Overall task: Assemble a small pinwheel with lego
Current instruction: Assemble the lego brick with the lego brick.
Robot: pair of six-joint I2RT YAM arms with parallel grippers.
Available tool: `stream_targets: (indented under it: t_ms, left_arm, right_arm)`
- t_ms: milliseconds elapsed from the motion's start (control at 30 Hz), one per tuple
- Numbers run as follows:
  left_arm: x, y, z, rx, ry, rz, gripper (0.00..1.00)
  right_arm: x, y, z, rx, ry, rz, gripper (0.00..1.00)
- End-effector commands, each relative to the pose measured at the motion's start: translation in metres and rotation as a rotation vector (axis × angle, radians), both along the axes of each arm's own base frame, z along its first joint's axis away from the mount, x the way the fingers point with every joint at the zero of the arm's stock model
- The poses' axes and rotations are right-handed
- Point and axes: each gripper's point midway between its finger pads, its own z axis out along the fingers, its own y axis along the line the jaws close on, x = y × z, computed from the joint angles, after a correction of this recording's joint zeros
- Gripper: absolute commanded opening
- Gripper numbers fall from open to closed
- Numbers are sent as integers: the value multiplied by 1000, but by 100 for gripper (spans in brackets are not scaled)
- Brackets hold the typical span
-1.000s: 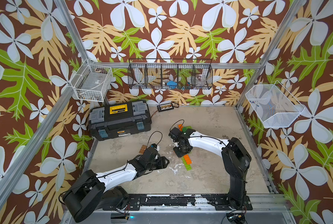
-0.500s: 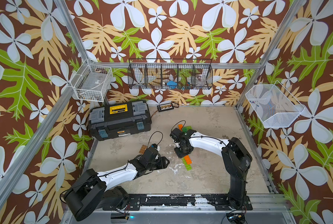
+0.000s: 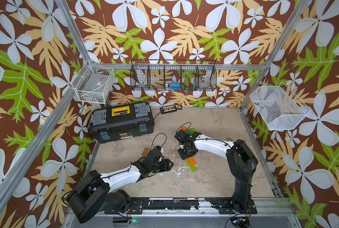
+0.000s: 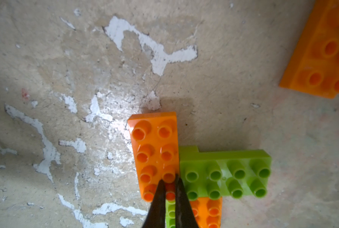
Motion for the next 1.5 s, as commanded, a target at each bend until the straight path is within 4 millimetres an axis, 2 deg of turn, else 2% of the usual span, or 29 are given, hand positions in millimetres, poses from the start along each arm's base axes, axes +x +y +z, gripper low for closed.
stream_targets:
  t_ms: [0,233,433,567,700,800,933,1100,1200,1400,1467]
  left_arm:
    - [2,-4,4,-6,-20,-18,68]
    - [5,-5,8,-3,-28,-15,68]
    - [7,-8,9,0,-28,-26,68]
    - [8,-8,12,-1,-36,-26,68]
    - [7,-5,12,8,-37,-21,68]
    - [7,-1,12,21,-44,-10,68]
    - [11,4,14,54,-58,4,68]
    - [13,1,17,54,-64,0,68]
    - [14,2,18,61,-67,4,69]
    - [18,13,18,106,-81,39,72]
    - [23,26,19,160,-92,75,72]
  right_arm:
    - [-14,-18,-12,-78,61,8,10]
    - [-12,-15,0,-74,53,15,10]
    - [-21,-4,-11,-63,102,89,10]
    - [-17,5,-18,-66,100,144,10]
    - [-14,2,-21,-97,96,147,10]
    - [-13,0,-13,-90,79,117,11]
    - [-7,3,9,-28,47,24,12]
    - [-9,21,28,83,43,-57,14]
    - [-6,23,39,89,13,-72,18]
    - [-5,18,45,70,-5,-60,21]
    - [-4,21,50,97,-17,-46,21]
